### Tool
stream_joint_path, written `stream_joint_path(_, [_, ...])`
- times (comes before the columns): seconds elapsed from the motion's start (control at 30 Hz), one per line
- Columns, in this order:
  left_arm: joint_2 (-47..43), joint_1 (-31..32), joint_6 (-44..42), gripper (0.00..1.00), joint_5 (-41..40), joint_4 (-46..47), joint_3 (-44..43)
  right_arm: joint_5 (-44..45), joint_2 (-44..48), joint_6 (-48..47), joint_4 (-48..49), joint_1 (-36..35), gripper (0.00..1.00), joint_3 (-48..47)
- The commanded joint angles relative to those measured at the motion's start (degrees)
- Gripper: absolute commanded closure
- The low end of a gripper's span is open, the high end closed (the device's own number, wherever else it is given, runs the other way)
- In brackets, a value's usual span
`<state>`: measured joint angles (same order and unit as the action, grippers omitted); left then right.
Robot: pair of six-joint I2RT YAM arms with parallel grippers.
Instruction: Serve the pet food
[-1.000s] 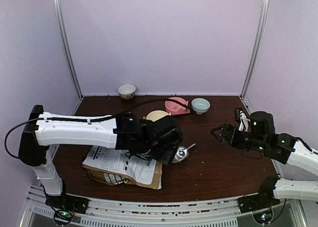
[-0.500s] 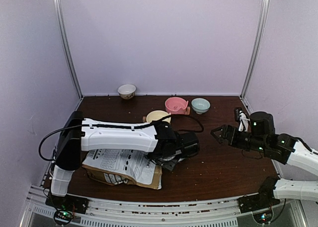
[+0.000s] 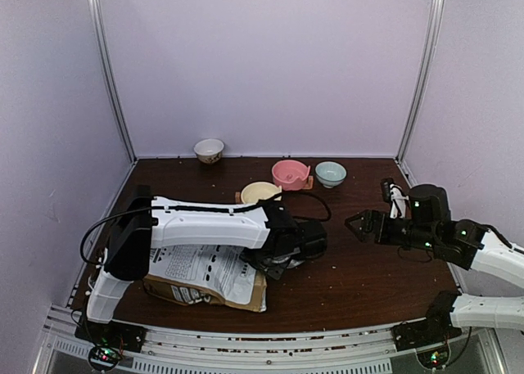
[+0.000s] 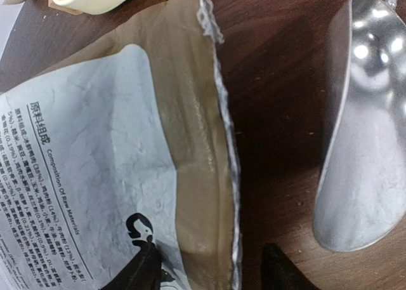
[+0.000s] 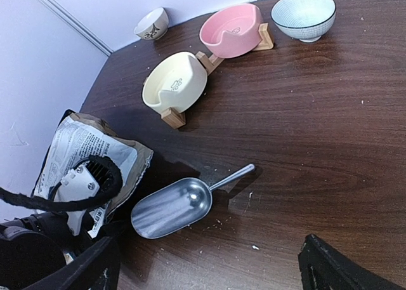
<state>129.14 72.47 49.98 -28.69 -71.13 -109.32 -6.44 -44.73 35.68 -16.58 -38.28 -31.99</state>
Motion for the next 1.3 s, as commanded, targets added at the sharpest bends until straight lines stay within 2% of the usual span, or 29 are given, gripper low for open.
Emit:
stream_joint_path(0.0, [1.0,-0.1,-1.7,0.47,-2.3,-4.9,-1.6,-0.7,-0.4,-1.0,1.7,-0.5,0.0,-1.3])
stream_joint_path(0.17, [1.0,-0.1,-3.1,0.61,-4.4,-7.8,-0.8,-1.0,-0.8,-0.9,2.1,-0.5,0.0,-1.3])
stream_joint_path(0.37, [0.0,-0.1,-3.3,0.91,-4.5,-8.8,-1.9,-1.0,-0.7,-1.1,1.9,-0.5,0.0,-1.3])
stream_joint_path(0.47, [-1.3,-0.2,-2.7,1.0,-4.1,-8.8,-2.6,-0.9,-0.9,-1.0,1.9,-0.5,0.0,-1.6])
stream_joint_path(0.7, [-10.7,-2.8,-2.6,1.0,0.0,-2.4,1.0,-0.1,-1.2,-0.6,2.0,-0.5,0.0,-2.2])
stream_joint_path(0.97, [-34.0,-12.4,-7.0,1.0,9.2,13.3,17.5,0.9,-1.9,1.7,2.0,-0.5,0.0,-3.3])
stream_joint_path(1.1, [-45.0,-15.5,-12.0,1.0,13.6,19.4,17.1,1.2,-2.8,2.4,2.4,-0.5,0.0,-4.2])
stream_joint_path(1.27, [-53.6,-17.6,-15.3,1.0,19.7,27.2,14.8,1.1,-4.7,3.1,2.3,-0.6,0.0,-6.1])
